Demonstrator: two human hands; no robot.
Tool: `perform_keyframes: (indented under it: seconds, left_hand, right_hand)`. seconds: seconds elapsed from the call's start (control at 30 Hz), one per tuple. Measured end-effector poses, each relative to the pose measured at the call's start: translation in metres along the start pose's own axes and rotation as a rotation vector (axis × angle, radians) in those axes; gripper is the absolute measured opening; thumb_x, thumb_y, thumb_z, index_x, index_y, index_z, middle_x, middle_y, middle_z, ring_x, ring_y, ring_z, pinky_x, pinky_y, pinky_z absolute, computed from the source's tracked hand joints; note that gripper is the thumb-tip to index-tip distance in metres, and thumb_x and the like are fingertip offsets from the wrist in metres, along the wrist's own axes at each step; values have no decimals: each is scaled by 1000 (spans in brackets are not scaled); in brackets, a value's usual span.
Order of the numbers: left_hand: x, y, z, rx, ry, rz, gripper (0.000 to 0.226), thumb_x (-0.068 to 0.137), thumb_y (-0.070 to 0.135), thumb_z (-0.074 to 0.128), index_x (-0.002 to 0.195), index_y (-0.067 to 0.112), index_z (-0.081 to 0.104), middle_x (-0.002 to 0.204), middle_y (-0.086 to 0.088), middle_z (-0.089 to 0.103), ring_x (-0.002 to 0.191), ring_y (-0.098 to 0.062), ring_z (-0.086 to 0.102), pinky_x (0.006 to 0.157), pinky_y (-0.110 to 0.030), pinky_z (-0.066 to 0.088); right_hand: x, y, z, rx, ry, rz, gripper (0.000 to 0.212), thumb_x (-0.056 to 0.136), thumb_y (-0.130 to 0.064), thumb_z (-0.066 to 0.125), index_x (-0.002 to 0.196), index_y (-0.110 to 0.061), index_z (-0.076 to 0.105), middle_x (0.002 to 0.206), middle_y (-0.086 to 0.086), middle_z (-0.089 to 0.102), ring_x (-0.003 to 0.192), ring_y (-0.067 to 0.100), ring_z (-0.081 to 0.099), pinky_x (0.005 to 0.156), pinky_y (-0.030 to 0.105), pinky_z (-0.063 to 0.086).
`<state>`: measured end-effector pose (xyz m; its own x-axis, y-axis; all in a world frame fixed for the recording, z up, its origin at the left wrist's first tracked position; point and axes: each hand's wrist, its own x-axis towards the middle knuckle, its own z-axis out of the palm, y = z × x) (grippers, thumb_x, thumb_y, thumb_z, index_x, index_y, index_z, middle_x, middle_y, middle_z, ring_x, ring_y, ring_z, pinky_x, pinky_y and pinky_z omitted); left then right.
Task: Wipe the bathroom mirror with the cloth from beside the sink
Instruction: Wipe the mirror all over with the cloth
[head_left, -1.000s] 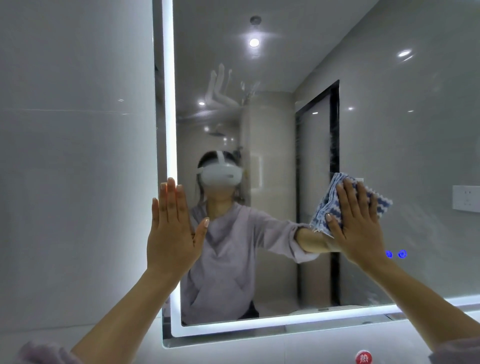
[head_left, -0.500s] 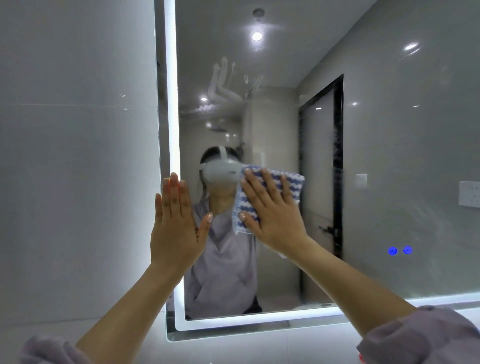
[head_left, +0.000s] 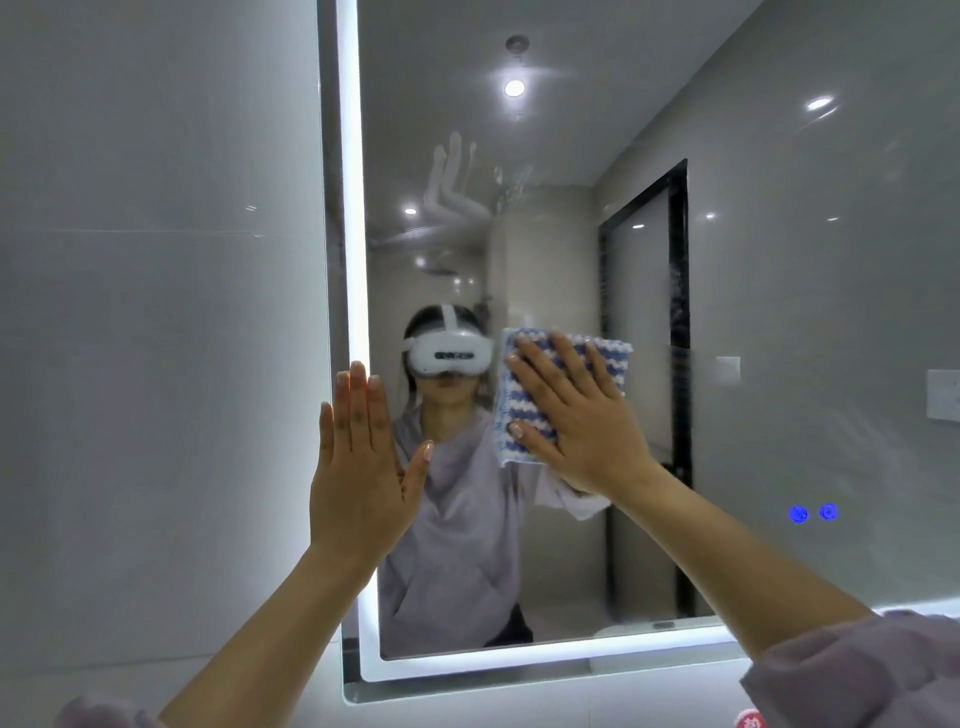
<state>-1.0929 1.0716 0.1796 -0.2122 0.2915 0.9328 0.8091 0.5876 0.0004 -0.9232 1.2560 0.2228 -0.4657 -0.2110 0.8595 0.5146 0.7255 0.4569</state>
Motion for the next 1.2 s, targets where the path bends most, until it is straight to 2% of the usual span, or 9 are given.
perform_keyframes:
  seconds: [0.13,0.23,0.33,0.4,0.63,0.77,0.97,1.07,1.2]
  left_hand:
    - [-1,0,-1,-5,2,2,85,92,62,21,150,3,0,160,-12,-8,148,-26,-7,121,-34,-4]
    - [-1,-1,-1,-4,0,14,86,92,62,22,150,4,-2,160,-12,-9,148,-26,-8,121,-35,-3]
    - [-1,0,-1,-17,-2,11,85,92,62,21,150,4,0,160,-12,-8,148,-27,-7,121,-36,0]
    - [-1,0,-2,-28,-9,8,85,92,63,19,150,4,-1,160,-12,-9,148,-27,-7,121,-37,1]
    - [-1,0,-3,-53,-16,16,85,92,61,18,150,3,-3,159,-12,-11,147,-26,-9,120,-36,-1]
    - [-2,0,-3,-56,-5,26,83,92,60,18,150,3,-3,159,-12,-10,148,-26,-8,120,-36,0]
    - [-2,1,-5,-84,0,24,82,92,59,19,150,4,0,160,-12,-7,148,-27,-4,120,-40,6]
    - [-2,1,-6,-84,-2,21,81,93,59,19,150,4,1,159,-13,-5,148,-28,-2,120,-40,6]
    - [-2,2,-6,-51,-4,16,80,93,57,20,150,3,4,159,-14,-1,148,-28,-1,121,-37,1]
  right_hand:
    - [-12,34,-1,-19,29,152,66,98,-55,26,152,-16,22,159,4,20,148,27,12,118,50,13]
    - [-26,63,-6,-15,13,277,69,98,-55,23,153,-14,18,160,6,16,148,26,9,119,47,9]
    - [-39,81,-11,43,27,519,71,96,-56,17,154,-14,12,161,4,11,149,22,3,120,41,2]
    - [-39,80,-13,66,49,668,71,95,-55,18,154,-17,9,162,0,7,149,19,0,121,42,1]
    - [-10,60,-7,88,100,876,67,96,-50,14,154,-17,8,162,1,8,149,23,2,118,40,-6]
    - [22,50,-10,73,93,765,66,98,-53,8,154,-18,2,162,3,4,148,24,0,117,36,-10]
    - [84,28,-19,62,65,501,66,99,-50,17,153,-19,-4,162,2,-5,148,23,-9,119,47,-7]
    - [121,5,-24,54,58,413,67,99,-49,21,154,-17,-2,162,1,-5,148,24,-9,118,46,-12]
    - [165,-38,-24,16,46,255,65,99,-50,19,154,-18,3,162,-1,0,148,24,-6,118,46,-10]
